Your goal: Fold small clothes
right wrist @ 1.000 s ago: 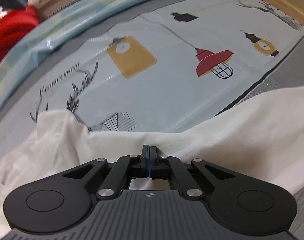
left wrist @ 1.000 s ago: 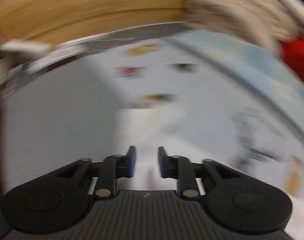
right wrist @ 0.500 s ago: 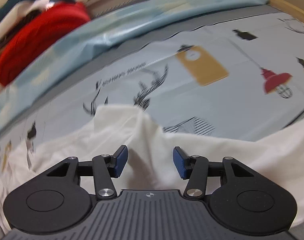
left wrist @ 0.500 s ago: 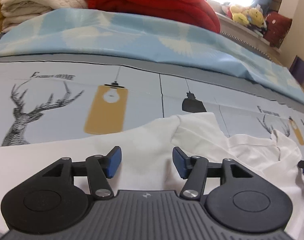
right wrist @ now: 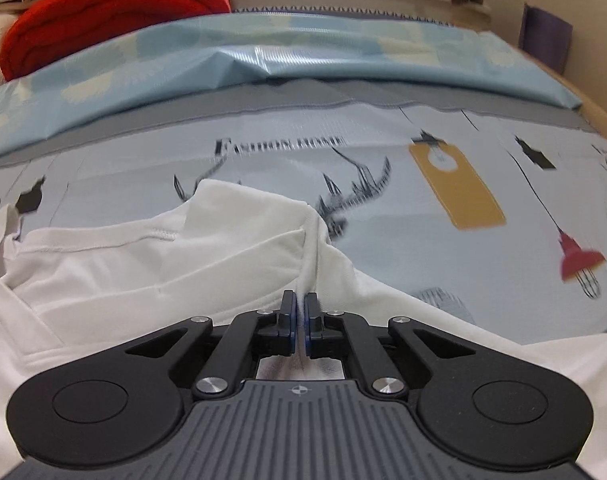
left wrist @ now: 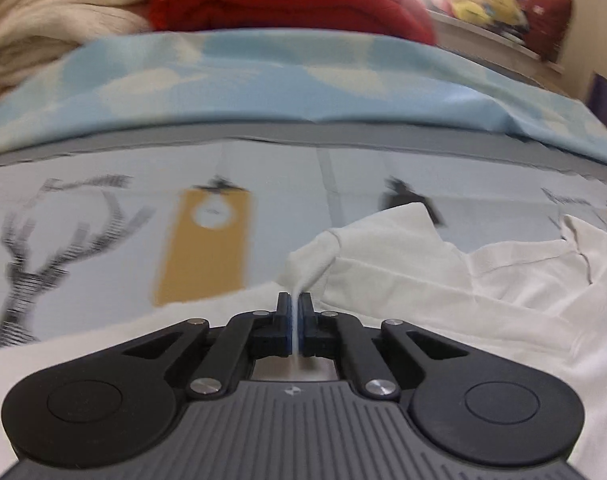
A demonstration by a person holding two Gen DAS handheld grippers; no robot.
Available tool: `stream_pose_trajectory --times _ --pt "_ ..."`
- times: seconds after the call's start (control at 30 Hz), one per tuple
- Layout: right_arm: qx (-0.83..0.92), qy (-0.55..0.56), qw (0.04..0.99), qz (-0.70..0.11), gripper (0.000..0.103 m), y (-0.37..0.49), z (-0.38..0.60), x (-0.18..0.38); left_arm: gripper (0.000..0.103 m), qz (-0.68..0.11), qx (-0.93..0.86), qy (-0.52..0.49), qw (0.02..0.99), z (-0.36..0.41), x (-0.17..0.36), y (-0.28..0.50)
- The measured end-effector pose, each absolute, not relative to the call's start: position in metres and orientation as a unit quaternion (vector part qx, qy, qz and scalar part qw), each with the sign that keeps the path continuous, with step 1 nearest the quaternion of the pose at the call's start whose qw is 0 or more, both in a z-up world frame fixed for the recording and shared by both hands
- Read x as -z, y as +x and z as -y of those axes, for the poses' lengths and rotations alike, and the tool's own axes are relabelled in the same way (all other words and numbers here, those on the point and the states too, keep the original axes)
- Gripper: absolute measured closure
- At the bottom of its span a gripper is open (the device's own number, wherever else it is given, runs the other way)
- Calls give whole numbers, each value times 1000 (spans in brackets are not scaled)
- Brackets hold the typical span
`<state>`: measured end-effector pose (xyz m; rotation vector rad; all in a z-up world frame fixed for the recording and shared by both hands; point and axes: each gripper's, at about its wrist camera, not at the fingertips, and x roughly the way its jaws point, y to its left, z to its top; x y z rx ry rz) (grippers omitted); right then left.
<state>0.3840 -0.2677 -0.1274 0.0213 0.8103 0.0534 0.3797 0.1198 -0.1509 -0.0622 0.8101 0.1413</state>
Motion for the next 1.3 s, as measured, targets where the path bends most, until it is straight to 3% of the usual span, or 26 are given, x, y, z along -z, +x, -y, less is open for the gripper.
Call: stream_pose_trajectory --times 0.17,0.3,0.43,0.57,0.6,0.83,0.97,1.03,1.1,1.2,1.3 --pt "-59 -6 933 -354 100 406 246 128 99 -370 -117 -53 920 -151 137 376" --pt "-45 -10 934 -355 97 407 241 117 95 -365 -41 -117 923 -155 113 366" --pt "-52 1 935 -350 89 384 256 96 95 -428 83 -127 891 -126 109 353" --pt "-91 -10 917 -389 87 349 274 94 95 -514 65 -36 855 -107 152 327" --pt "-104 -22 899 -424 87 341 278 103 95 -490 61 -44 869 -111 152 314" --pt "-32 -79 867 -490 86 278 320 101 88 -533 -10 -49 845 -126 101 244" --pt "-44 17 869 -493 82 231 352 61 85 -513 -30 -34 857 -127 73 164" --pt "-66 51 869 -488 76 200 357 47 85 -509 -35 -48 859 -132 77 122" --pt "-88 65 871 -479 60 162 359 43 85 -541 -47 -95 835 -140 92 85" --pt "-113 42 851 -511 59 125 352 53 85 -544 -46 -162 822 -149 101 52" --pt "-118 14 858 -499 54 103 347 58 80 -556 -43 -147 817 -146 113 38"
